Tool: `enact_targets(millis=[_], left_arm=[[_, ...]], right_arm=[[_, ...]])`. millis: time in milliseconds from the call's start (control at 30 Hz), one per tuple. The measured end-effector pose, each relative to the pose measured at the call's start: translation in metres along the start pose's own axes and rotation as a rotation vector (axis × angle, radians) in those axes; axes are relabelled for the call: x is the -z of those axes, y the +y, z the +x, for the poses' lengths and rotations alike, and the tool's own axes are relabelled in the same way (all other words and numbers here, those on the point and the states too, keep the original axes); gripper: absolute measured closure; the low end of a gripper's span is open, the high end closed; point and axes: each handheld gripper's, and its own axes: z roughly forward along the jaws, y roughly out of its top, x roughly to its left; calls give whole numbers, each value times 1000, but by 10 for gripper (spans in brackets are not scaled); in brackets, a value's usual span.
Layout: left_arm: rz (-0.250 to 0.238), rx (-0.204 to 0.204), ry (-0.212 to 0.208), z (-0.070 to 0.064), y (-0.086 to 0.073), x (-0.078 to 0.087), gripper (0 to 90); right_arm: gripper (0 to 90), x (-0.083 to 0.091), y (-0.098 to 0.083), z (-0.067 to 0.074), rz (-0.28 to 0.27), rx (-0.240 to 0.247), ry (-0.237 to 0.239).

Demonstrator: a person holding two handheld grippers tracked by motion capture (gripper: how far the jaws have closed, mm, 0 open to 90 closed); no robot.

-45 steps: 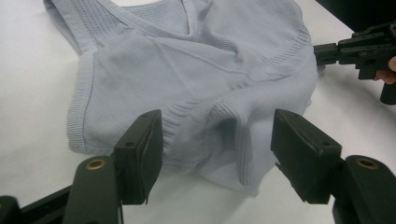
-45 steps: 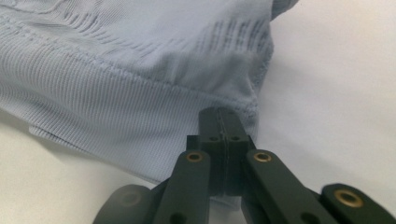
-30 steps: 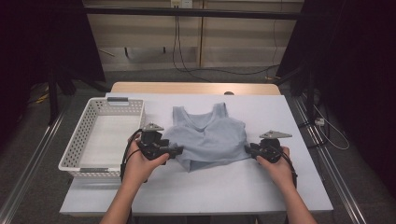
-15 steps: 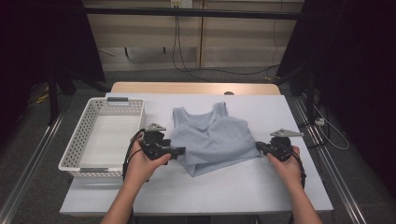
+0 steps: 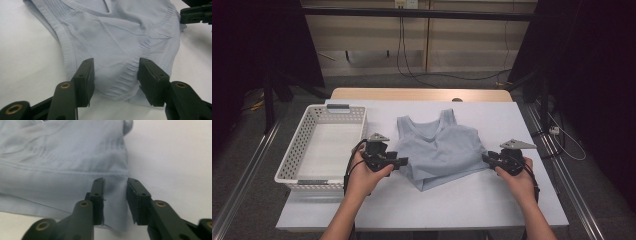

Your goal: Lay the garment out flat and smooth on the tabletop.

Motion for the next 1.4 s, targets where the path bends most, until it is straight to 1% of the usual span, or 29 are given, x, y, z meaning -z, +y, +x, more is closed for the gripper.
enact_targets(millis=[67, 100, 133, 200, 233, 300, 333, 400, 533, 633, 733, 767, 800, 833, 867, 933, 967, 1100, 1233, 1300, 1367, 1400], left_arm=[[3, -2, -2, 1, 0, -1, 492], [1, -2, -2, 0, 0, -2, 500], [0, -4, 0, 0, 0, -3, 500], [-5, -9, 4, 0, 0, -5, 504], [-10, -8, 6, 0, 0, -6, 505], [-12, -13, 2, 0, -1, -9, 528], [-11, -9, -3, 0, -1, -10, 542], [-14, -12, 0, 1, -1, -13, 550], [-19, -16, 1, 2, -1, -16, 586], [-16, -20, 3, 2, -3, -21, 606], [-5, -27, 2, 2, -4, -25, 610], [-4, -25, 3, 2, -4, -25, 613], [-3, -24, 3, 2, -4, -26, 613], [-4, -25, 4, 2, -4, -26, 613], [-2, -24, 3, 2, -4, -27, 613], [-1, -22, -1, 2, -4, -27, 613], [1, -23, -3, 3, -4, -26, 613], [5, -25, -14, 2, -4, -23, 609], [4, -32, -22, -2, -4, -18, 607], [6, -40, -21, -5, -5, -17, 610], [10, -47, -21, -6, -7, -14, 608], [13, -49, -23, -7, -8, -13, 607]], right_arm=[[649, 2, 1, 5, -12, 0, 26], [622, 3, 2, 10, -27, 2, 51], [622, 3, 2, 10, -27, 2, 51], [604, 4, 3, 16, -31, 15, 57], [602, 4, 3, 19, -33, 22, 70], [604, 3, 4, 25, -24, 40, 88], [617, 2, 4, 28, -16, 50, 98], [641, -1, 3, 33, -3, 53, 144], [645, -9, 1, 43, 26, 82, 196], [609, -16, -1, 48, 44, 114, 186], [631, -24, -4, 52, 79, 168, 169], [654, -25, -4, 54, 67, 171, 158], [725, -26, -3, 54, 69, 173, 149], [862, -26, -2, 54, 73, 183, 137], [900, -26, -2, 52, 72, 181, 141], [900, -29, -1, 49, 66, 148, 154], [900, -29, -1, 48, 68, 141, 158], [900, -31, 2, 48, 74, 139, 149], [900, -30, 3, 43, 81, 134, 126], [900, -30, 3, 42, 81, 118, 133], [900, -31, 4, 41, 83, 134, 139], [900, -31, 4, 41, 83, 127, 143]])
